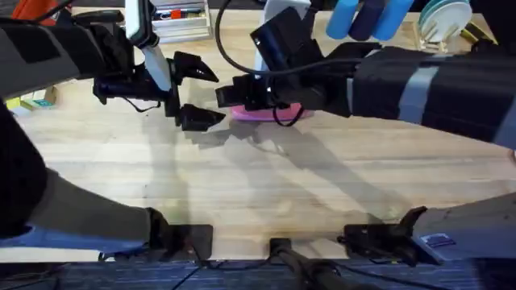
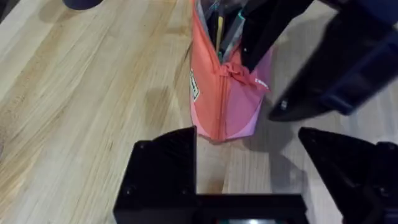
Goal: Unzip the bag, pick up the pens from the table one at a time and place them inside, then zip the bag closed.
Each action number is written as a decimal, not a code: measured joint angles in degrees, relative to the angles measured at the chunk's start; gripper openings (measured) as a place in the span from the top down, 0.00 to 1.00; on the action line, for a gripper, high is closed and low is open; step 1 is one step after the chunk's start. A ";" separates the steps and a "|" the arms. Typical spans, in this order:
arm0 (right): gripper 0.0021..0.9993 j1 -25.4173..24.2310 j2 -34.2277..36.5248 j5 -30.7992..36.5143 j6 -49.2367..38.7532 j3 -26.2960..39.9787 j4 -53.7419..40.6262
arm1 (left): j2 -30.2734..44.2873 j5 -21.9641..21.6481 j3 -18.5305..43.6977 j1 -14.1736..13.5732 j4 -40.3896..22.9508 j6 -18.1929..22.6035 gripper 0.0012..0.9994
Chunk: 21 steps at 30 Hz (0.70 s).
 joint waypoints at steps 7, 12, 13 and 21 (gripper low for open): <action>0.53 -0.02 2.06 2.90 1.58 0.00 2.14 | 0.00 0.00 0.00 0.00 0.02 0.00 0.01; 0.78 -0.13 2.44 4.05 1.64 0.00 2.09 | 0.00 0.00 0.00 0.00 0.02 0.00 0.01; 0.81 -0.20 2.44 4.15 1.73 0.00 2.12 | 0.00 0.00 0.00 0.00 0.02 0.00 0.01; 0.96 -0.24 2.44 4.18 1.79 0.00 2.14 | 0.00 0.00 0.00 0.00 0.01 -0.01 0.01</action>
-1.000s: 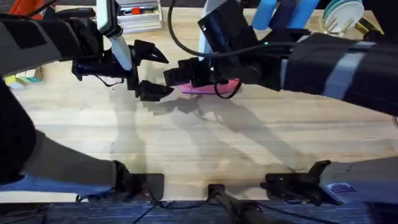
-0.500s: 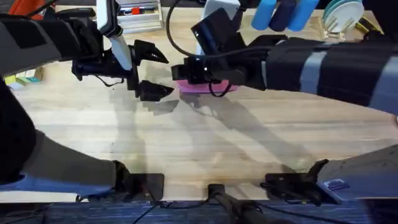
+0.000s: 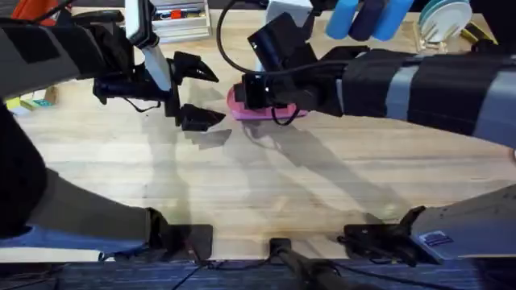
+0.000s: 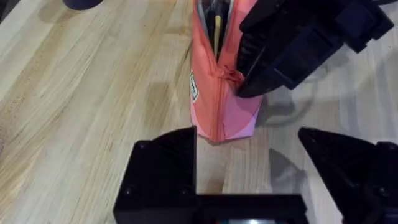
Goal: Unzip the bag, pick up the pens from the table one at a time and place them inside, then zip the bag closed.
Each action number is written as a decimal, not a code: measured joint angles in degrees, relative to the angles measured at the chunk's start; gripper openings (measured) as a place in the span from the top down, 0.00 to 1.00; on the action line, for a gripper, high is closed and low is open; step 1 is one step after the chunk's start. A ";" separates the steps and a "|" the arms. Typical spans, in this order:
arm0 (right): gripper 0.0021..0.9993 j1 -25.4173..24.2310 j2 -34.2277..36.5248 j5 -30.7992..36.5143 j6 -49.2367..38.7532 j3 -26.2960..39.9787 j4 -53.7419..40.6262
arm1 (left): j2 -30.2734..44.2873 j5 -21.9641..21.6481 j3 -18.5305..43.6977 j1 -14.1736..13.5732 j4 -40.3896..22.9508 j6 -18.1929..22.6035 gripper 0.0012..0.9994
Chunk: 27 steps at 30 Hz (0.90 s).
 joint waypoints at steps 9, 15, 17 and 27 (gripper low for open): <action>0.97 0.01 -0.48 -0.05 -1.69 0.00 -0.39 | 0.00 0.02 0.00 0.00 -0.01 0.01 0.01; 0.97 0.00 -3.45 -0.22 -4.63 -0.02 -1.32 | 0.00 0.17 0.00 0.00 0.01 0.01 0.01; 0.97 0.02 -4.77 -0.26 -5.03 0.00 -1.13 | 0.00 0.17 0.00 0.00 -0.01 0.01 0.01; 0.97 0.02 -7.67 -0.26 -5.45 0.00 -1.49 | 0.00 0.20 0.00 -1.37 2.80 0.01 0.01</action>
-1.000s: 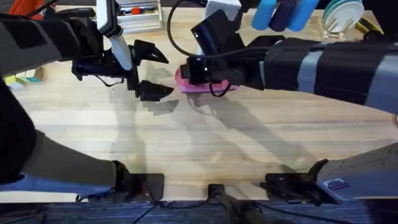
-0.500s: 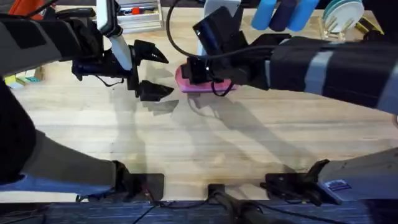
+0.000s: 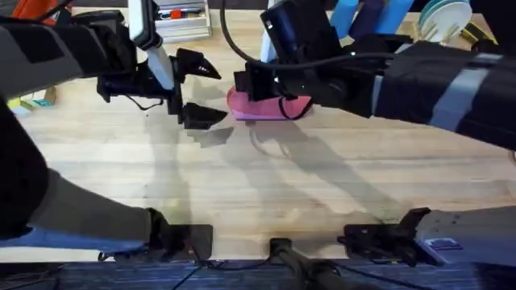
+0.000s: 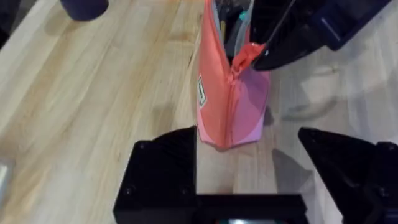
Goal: Unzip the bag, pick up the pens from the table one at a time and place them inside, then zip the bag closed.
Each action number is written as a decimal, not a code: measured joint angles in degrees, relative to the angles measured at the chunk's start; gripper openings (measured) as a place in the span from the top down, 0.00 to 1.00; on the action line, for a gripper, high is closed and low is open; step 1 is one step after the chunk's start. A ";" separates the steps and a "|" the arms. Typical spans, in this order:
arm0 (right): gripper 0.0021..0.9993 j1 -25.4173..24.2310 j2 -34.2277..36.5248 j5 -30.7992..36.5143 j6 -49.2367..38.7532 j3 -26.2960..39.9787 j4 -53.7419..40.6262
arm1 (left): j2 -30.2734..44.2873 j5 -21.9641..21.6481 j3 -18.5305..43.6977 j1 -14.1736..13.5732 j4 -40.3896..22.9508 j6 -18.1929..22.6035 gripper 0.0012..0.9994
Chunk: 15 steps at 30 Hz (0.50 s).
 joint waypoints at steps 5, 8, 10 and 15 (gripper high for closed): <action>0.97 0.00 0.00 0.00 -0.01 0.00 -0.02 | 0.00 0.00 0.00 -2.48 3.71 -0.05 0.01; 0.97 0.00 0.00 0.00 -0.01 -0.02 0.00 | 0.00 0.02 0.00 -3.68 7.13 -1.49 0.01; 0.97 0.00 0.01 -0.01 -0.01 0.00 -0.01 | 0.00 0.03 0.00 -4.09 8.85 -2.88 0.01; 0.97 0.00 0.00 0.00 -0.01 0.00 0.00 | 0.02 0.04 0.00 -4.62 11.11 -5.63 0.01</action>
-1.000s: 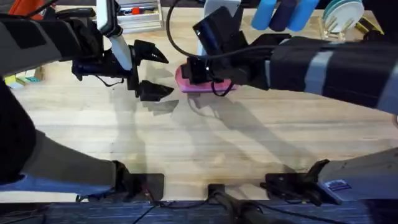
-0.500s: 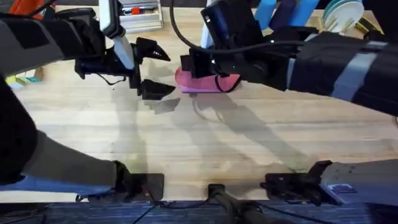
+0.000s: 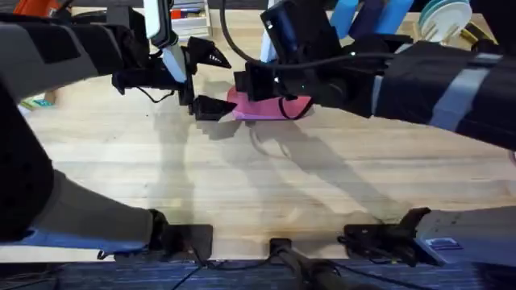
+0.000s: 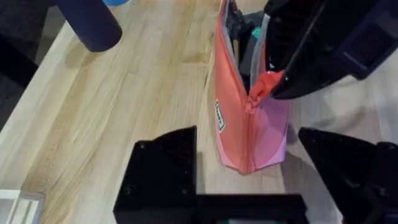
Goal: Unzip the bag, pick up the pens from the table one at a time and place them inside, then zip the bag closed.
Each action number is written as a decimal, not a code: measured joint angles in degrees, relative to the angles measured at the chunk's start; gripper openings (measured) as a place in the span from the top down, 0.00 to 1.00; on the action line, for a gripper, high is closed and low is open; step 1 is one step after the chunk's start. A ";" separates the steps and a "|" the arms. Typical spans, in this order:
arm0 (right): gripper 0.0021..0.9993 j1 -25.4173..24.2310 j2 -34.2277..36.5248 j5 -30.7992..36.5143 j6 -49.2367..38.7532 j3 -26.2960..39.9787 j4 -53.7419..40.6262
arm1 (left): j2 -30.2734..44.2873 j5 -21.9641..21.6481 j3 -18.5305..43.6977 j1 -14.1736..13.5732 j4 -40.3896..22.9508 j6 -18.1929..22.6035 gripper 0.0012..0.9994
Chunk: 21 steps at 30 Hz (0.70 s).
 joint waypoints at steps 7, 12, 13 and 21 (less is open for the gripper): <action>0.97 0.00 0.00 0.00 0.00 0.00 0.00 | 1.73 0.22 0.00 -2.17 0.50 -2.51 0.01; 0.97 0.00 0.00 0.00 0.00 0.00 0.00 | 3.65 0.65 0.00 -3.33 0.43 -3.46 0.15; 0.97 0.00 0.00 0.00 0.00 0.00 0.00 | 3.80 0.78 0.00 -3.36 0.45 -3.52 0.19; 0.97 0.00 0.00 -0.22 -0.13 0.00 0.00 | 3.80 0.98 0.00 -3.31 0.98 -3.74 0.93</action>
